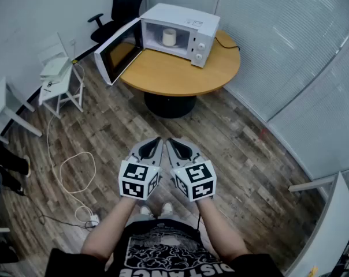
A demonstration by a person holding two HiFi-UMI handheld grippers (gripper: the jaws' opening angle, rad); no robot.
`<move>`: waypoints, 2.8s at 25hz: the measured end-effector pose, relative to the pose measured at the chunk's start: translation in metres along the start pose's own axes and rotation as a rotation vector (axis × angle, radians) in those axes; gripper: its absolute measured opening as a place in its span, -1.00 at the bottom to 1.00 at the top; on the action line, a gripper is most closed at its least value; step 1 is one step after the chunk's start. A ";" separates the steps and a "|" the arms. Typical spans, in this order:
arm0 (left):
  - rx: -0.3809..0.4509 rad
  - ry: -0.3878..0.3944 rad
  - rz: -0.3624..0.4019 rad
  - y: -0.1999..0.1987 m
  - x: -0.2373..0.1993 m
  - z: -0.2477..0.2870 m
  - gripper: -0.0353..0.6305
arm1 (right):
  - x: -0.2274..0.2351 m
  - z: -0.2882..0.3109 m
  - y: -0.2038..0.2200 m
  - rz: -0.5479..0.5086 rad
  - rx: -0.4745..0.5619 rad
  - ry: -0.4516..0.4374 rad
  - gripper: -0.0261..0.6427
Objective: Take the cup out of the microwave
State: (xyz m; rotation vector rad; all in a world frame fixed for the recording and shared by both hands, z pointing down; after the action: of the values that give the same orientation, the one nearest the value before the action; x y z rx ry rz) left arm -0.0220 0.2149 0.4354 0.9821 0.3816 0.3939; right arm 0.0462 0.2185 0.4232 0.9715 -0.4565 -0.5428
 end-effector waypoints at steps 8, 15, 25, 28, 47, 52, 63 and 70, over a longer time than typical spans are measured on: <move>-0.009 -0.013 -0.005 0.000 0.004 0.003 -0.87 | 0.006 -0.005 0.002 0.012 0.004 -0.002 -0.87; -0.005 -0.010 -0.002 -0.005 -0.004 0.013 -0.87 | 0.013 0.002 0.002 0.016 -0.005 0.010 -0.87; -0.024 0.019 -0.001 -0.018 -0.053 0.048 -0.87 | 0.027 0.057 -0.023 0.029 -0.020 0.031 -0.87; -0.027 0.027 -0.003 -0.025 -0.075 0.059 -0.87 | 0.029 0.080 -0.034 0.029 -0.028 0.036 -0.87; -0.005 0.111 -0.001 -0.064 -0.194 0.083 -0.87 | 0.015 0.186 -0.101 0.025 -0.063 0.126 -0.87; -0.008 0.121 0.001 -0.066 -0.210 0.089 -0.87 | 0.014 0.202 -0.107 0.039 -0.065 0.132 -0.87; -0.023 0.148 0.027 -0.080 -0.204 0.128 -0.87 | 0.053 0.208 -0.113 0.054 -0.051 0.161 -0.87; -0.034 0.114 0.039 -0.104 -0.193 0.177 -0.87 | 0.108 0.216 -0.118 0.056 -0.040 0.125 -0.87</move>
State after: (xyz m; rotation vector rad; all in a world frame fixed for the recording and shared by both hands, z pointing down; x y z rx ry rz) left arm -0.0885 -0.0574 0.4605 0.9370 0.4580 0.4916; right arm -0.0234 -0.0405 0.4401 0.9457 -0.3587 -0.4363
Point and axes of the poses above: the fingertips, and each gripper's own axes: z forward along the fingers, x to its right, y out of its underside, the point moved 4 cm from there along -z, backward along the fingers, and after that the axes turned 11 degrees about -x, right-handed, at the moved point
